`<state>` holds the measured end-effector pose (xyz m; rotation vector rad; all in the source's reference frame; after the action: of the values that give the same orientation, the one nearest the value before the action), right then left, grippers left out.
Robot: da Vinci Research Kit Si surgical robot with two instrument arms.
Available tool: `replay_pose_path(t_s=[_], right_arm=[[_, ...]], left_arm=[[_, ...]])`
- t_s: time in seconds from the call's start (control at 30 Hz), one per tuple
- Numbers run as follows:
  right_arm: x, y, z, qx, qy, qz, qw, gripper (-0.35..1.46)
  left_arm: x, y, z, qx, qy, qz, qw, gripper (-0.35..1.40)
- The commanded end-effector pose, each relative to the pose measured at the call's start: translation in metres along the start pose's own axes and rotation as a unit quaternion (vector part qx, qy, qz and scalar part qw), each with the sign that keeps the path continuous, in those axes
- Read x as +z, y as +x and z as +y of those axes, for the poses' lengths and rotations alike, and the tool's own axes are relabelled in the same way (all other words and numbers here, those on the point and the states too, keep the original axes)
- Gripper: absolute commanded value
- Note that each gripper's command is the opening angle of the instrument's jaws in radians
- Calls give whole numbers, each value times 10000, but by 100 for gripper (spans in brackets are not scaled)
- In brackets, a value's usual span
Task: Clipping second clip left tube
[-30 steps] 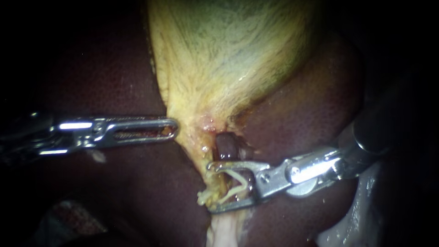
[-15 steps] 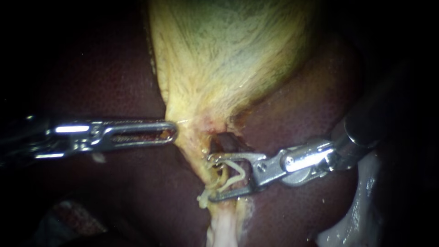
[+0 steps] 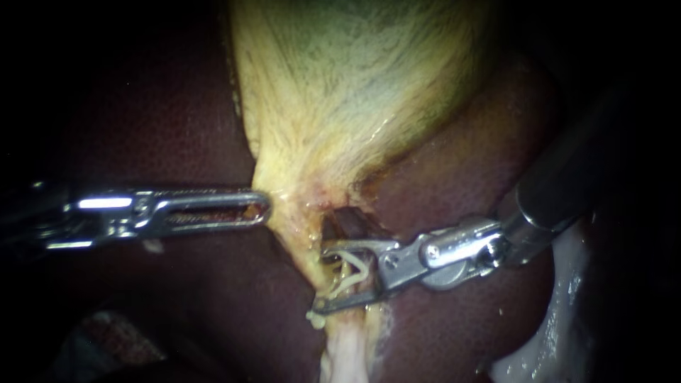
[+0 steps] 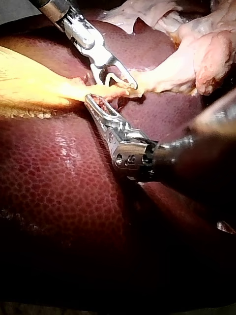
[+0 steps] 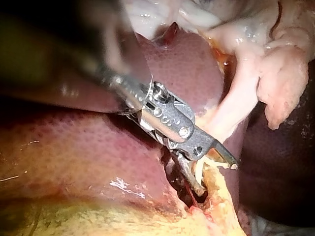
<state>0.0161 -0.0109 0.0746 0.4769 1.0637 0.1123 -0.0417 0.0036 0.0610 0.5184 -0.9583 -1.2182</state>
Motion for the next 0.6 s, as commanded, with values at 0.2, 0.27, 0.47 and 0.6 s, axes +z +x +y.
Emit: replay_pose_path(t_s=[0.2,0.27,0.47,0.6], right_arm=[[11,3,-8,178,243,9,9995,54],[14,2,-11,235,427,12,9988,49],[16,-1,-13,263,638,-32,9976,44],[17,-1,-12,250,667,-63,9974,38]], left_arm=[[4,-1,-2,-5,-13,-6,10000,-35],[5,-1,-2,-6,-16,-8,10000,-35],[7,-2,-4,-8,-20,-11,10000,-35],[8,-2,-4,-10,-35,-21,10000,-35]])
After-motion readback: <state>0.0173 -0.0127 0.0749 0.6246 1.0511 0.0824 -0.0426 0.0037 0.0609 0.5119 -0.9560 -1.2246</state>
